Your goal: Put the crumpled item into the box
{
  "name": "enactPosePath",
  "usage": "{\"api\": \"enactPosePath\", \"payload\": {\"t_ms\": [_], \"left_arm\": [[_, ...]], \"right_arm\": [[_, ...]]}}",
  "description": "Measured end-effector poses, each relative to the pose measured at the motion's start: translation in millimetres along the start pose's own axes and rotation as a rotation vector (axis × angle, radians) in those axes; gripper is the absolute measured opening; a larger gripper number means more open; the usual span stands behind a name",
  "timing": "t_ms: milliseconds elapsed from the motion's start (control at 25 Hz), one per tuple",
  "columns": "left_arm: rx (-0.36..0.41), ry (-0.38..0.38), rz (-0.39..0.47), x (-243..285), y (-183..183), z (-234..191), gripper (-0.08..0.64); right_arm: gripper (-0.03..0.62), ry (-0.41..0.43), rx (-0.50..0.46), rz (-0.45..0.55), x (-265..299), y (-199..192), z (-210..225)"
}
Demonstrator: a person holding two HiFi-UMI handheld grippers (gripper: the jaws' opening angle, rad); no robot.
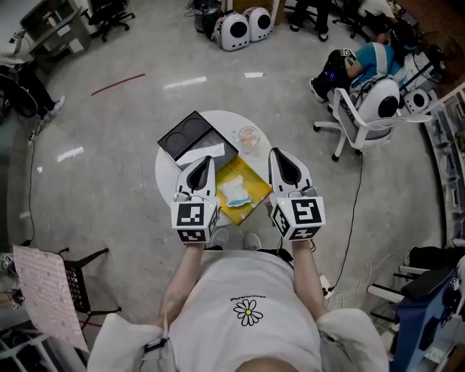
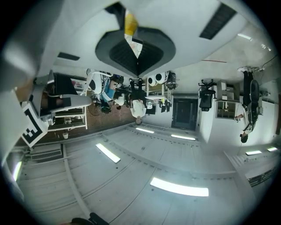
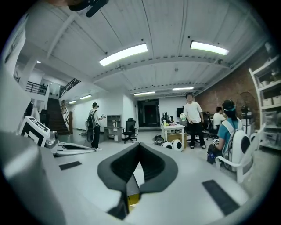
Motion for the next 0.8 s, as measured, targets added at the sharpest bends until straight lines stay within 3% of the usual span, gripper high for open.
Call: {"api": "enactPosePath", "payload": {"t_ms": [240, 520, 800], "left_arm": [[0.029, -0.037, 0.031, 8.1, 14.7, 16.2, 0.0], [0.065, -0.079, 0.058, 16.2, 23.6, 37.8, 0.0], [0.082, -0.102, 0.068, 17.7, 22.3, 51.5, 0.0]], "right_arm": [[0.003, -0.143, 0.015, -0.041, -23.8, -16.6, 23.4], [0.003, -0.173, 0.072, -0.059, -35.7, -31.2, 30.7], [0.003, -0.182, 0.034, -0.072, -40.3, -37.0, 30.8]]}}
Point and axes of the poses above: the fingertips, and each gripper's own axes: x forward along the fingers, z to its right, y out of its top, the point moved 4 cm from there along -x, backward along the fingers, and after that the axes turned 4 degrees about x, right-handed, at the moved point
